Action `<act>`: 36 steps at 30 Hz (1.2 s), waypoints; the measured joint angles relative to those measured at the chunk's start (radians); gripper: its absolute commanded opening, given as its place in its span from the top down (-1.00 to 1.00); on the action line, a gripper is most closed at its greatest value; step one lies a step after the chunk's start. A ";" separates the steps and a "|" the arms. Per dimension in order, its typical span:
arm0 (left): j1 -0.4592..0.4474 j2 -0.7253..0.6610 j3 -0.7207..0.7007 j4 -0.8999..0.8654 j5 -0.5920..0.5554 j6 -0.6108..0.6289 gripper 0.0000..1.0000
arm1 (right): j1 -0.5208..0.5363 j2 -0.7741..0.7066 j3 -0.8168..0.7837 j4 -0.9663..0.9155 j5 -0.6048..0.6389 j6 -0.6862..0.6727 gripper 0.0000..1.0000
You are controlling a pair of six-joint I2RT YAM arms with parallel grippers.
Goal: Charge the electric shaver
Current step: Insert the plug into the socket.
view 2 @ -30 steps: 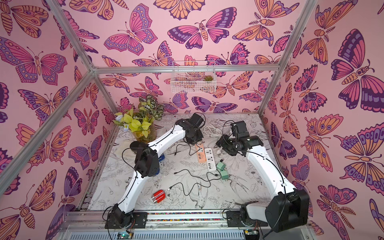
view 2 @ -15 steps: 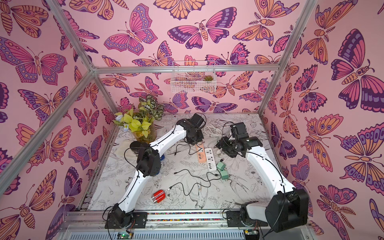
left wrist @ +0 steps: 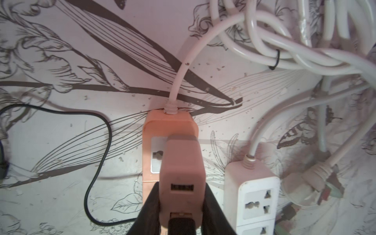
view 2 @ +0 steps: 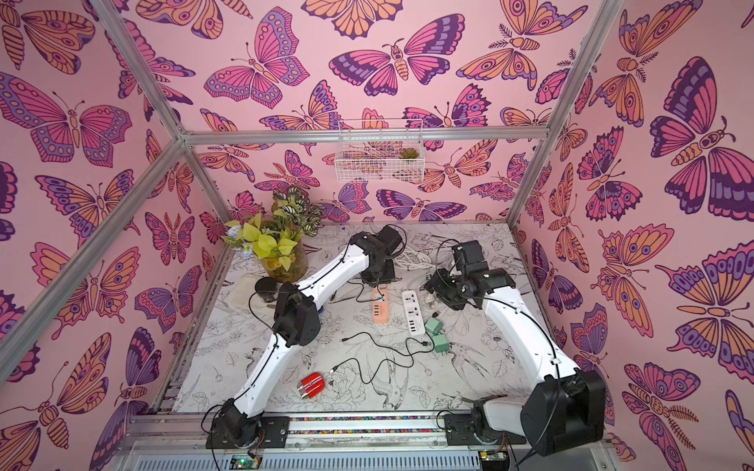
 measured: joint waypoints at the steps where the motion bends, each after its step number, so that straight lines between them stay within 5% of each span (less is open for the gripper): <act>1: 0.000 0.000 0.002 -0.010 -0.003 0.006 1.00 | 0.000 0.000 0.000 0.000 0.000 0.000 -0.20; 23: -0.006 0.069 0.129 -0.164 -0.040 0.085 1.00 | 0.000 0.007 -0.005 -0.019 -0.003 0.004 -0.20; 33: -0.007 0.044 0.136 -0.180 -0.025 0.098 -0.12 | 0.000 0.002 -0.007 -0.034 0.007 0.002 -0.26; 36: -0.009 -0.024 0.136 -0.191 -0.005 0.079 -0.26 | 0.005 0.002 0.006 -0.040 0.024 -0.001 -0.26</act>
